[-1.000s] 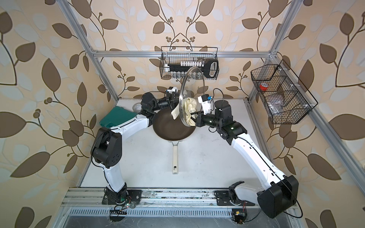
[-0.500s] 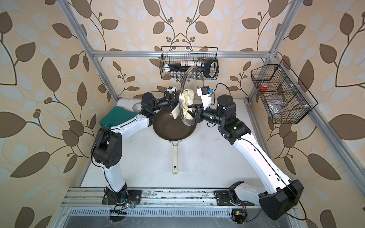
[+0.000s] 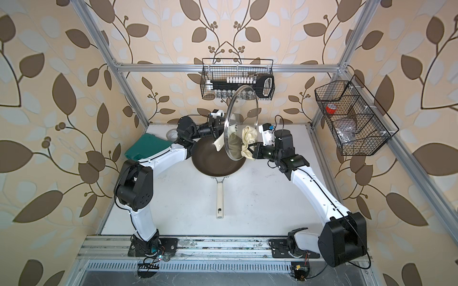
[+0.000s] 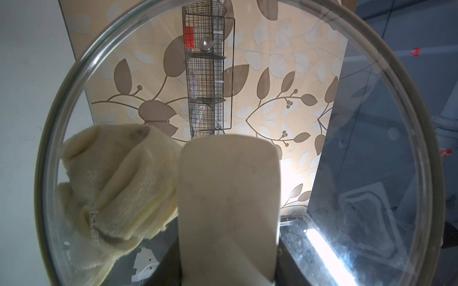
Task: Wipe the pot lid with a cloth
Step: Wipe the pot lid.
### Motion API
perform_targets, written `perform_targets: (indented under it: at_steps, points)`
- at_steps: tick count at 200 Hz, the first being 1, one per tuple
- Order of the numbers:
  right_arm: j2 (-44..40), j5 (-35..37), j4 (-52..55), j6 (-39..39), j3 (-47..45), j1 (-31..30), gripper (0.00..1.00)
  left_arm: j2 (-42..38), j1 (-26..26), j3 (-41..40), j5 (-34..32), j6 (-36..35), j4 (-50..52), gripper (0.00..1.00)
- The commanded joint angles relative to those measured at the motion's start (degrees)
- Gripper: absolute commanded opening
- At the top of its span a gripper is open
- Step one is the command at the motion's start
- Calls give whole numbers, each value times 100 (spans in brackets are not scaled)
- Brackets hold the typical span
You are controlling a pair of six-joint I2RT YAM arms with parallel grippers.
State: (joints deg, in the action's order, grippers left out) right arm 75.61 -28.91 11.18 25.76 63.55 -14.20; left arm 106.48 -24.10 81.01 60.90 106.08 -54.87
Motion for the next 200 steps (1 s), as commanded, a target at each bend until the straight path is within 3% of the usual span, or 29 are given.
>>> perform_targets:
  at_steps: [1,49,79,97,135,169,200]
  points:
    - [192,-288,-59,-119,778,14,0,-644,-78,430,-35,-197,-1237,0]
    - [400,-968,-269,101,1774,-12,0,-625,-78,379,-4,-456,-941,0]
    - [206,-1204,-315,166,2012,-12,0,-684,-61,395,88,-1027,-130,0]
    - [-14,-806,-105,118,2013,26,0,-829,-43,450,135,-1749,835,0]
    - [-575,414,654,-208,1838,210,0,-1359,-42,915,-118,-4279,4060,0]
    - [-905,844,1236,-680,1812,273,0,-1821,-42,1292,-1292,-6510,6720,0]
    - [-883,1106,1705,-1230,2021,33,0,-1951,-386,1692,-3584,-8033,8074,0]
